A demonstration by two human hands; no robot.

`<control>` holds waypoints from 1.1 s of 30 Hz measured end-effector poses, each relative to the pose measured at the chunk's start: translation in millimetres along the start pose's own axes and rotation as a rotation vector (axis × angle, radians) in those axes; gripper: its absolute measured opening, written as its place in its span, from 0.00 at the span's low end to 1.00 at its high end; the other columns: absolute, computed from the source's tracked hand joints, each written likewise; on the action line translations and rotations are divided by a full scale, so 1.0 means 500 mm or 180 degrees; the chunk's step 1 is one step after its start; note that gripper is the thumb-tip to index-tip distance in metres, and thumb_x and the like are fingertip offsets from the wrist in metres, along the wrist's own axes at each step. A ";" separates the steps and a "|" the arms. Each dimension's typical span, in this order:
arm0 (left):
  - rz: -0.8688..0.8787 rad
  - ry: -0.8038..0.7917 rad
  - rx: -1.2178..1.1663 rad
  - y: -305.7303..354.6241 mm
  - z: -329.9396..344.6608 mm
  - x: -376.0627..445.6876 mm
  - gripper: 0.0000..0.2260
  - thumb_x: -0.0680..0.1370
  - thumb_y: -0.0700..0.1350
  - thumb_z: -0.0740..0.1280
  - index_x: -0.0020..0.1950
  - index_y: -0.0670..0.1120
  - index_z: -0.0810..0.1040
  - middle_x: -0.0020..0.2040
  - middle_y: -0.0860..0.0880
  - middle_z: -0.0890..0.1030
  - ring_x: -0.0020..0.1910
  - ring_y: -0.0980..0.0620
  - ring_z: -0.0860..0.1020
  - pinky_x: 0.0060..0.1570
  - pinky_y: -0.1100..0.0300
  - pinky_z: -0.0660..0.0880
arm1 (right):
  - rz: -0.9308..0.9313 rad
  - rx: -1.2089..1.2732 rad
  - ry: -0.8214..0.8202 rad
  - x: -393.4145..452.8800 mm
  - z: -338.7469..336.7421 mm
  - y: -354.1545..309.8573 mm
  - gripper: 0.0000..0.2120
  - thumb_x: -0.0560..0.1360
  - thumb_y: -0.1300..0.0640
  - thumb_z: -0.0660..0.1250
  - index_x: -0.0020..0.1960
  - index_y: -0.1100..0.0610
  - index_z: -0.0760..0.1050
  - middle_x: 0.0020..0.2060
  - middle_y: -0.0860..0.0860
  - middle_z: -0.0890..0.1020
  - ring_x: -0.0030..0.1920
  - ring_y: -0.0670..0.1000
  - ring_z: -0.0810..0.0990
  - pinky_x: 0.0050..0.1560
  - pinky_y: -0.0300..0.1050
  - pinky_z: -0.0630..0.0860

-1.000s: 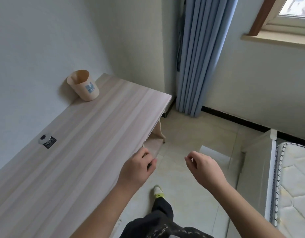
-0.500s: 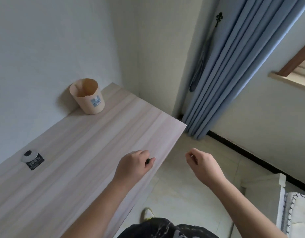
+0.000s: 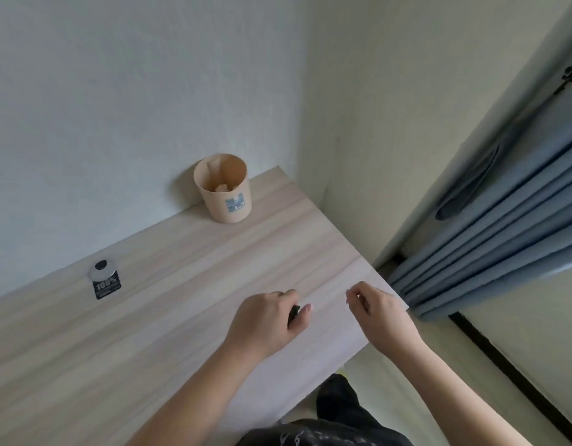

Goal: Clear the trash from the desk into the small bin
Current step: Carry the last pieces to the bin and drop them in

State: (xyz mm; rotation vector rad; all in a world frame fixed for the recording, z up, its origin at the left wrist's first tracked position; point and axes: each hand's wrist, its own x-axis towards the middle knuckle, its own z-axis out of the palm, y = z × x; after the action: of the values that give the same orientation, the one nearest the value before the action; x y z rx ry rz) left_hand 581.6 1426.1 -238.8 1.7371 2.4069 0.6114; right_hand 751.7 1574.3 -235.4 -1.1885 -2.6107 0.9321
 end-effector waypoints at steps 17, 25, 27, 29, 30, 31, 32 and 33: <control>-0.2193 0.0565 0.0326 -0.051 -0.110 0.228 0.10 0.75 0.51 0.58 0.37 0.48 0.63 0.26 0.50 0.70 0.25 0.48 0.70 0.25 0.55 0.64 | -0.1901 -0.0055 -0.0728 0.493 -0.013 -0.163 0.05 0.78 0.58 0.55 0.45 0.59 0.65 0.40 0.55 0.73 0.32 0.61 0.73 0.30 0.49 0.66; -0.2620 0.1100 0.0127 -0.147 -0.154 0.235 0.09 0.75 0.49 0.62 0.38 0.47 0.68 0.30 0.50 0.73 0.30 0.49 0.70 0.29 0.55 0.65 | -0.2564 0.0096 -0.0756 0.622 0.089 -0.313 0.08 0.78 0.61 0.56 0.56 0.62 0.66 0.49 0.58 0.72 0.31 0.61 0.74 0.28 0.53 0.70; -0.2597 0.1128 0.0104 -0.168 -0.160 0.234 0.10 0.75 0.49 0.62 0.37 0.47 0.67 0.31 0.50 0.72 0.30 0.50 0.70 0.29 0.56 0.65 | -0.2737 -0.0180 -0.0826 0.656 0.120 -0.339 0.11 0.79 0.59 0.56 0.60 0.62 0.65 0.54 0.59 0.72 0.35 0.57 0.74 0.30 0.49 0.68; -0.2501 0.1143 0.0087 -0.183 -0.162 0.237 0.10 0.76 0.49 0.62 0.36 0.47 0.67 0.31 0.51 0.71 0.30 0.51 0.69 0.30 0.58 0.63 | -0.2947 -0.0555 -0.0900 0.691 0.149 -0.358 0.14 0.80 0.59 0.57 0.64 0.63 0.65 0.58 0.61 0.71 0.41 0.58 0.76 0.34 0.48 0.69; -0.2494 0.1168 0.0029 -0.193 -0.160 0.240 0.10 0.76 0.48 0.62 0.37 0.47 0.66 0.32 0.51 0.71 0.30 0.52 0.68 0.30 0.58 0.63 | -0.3016 -0.0771 -0.0931 0.708 0.163 -0.366 0.15 0.79 0.60 0.58 0.65 0.63 0.65 0.59 0.61 0.71 0.45 0.59 0.76 0.38 0.48 0.71; -0.2522 0.1187 -0.0039 -0.206 -0.159 0.243 0.11 0.77 0.48 0.62 0.37 0.47 0.67 0.32 0.51 0.71 0.31 0.52 0.69 0.30 0.59 0.64 | -0.3027 -0.0933 -0.0935 0.722 0.175 -0.374 0.15 0.79 0.61 0.59 0.65 0.62 0.66 0.60 0.61 0.71 0.49 0.60 0.76 0.42 0.48 0.72; -0.2559 0.1197 -0.0090 -0.221 -0.157 0.247 0.10 0.78 0.49 0.62 0.38 0.47 0.67 0.34 0.51 0.71 0.32 0.52 0.69 0.32 0.58 0.65 | -0.2976 -0.1011 -0.0949 0.733 0.184 -0.381 0.16 0.78 0.61 0.59 0.65 0.61 0.66 0.60 0.60 0.71 0.51 0.60 0.75 0.46 0.49 0.73; -0.2583 0.1192 -0.0112 -0.236 -0.154 0.252 0.10 0.78 0.49 0.62 0.39 0.47 0.68 0.35 0.50 0.72 0.34 0.52 0.70 0.33 0.58 0.66 | -0.2889 -0.1016 -0.0985 0.742 0.193 -0.388 0.16 0.78 0.60 0.59 0.65 0.59 0.67 0.62 0.60 0.71 0.54 0.60 0.75 0.50 0.50 0.73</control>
State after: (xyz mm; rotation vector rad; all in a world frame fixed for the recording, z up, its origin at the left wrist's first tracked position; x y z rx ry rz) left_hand 409.9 1492.3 -196.0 0.5276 2.9817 0.8728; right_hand 340.3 1697.2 -249.5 0.2119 -3.0877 0.5300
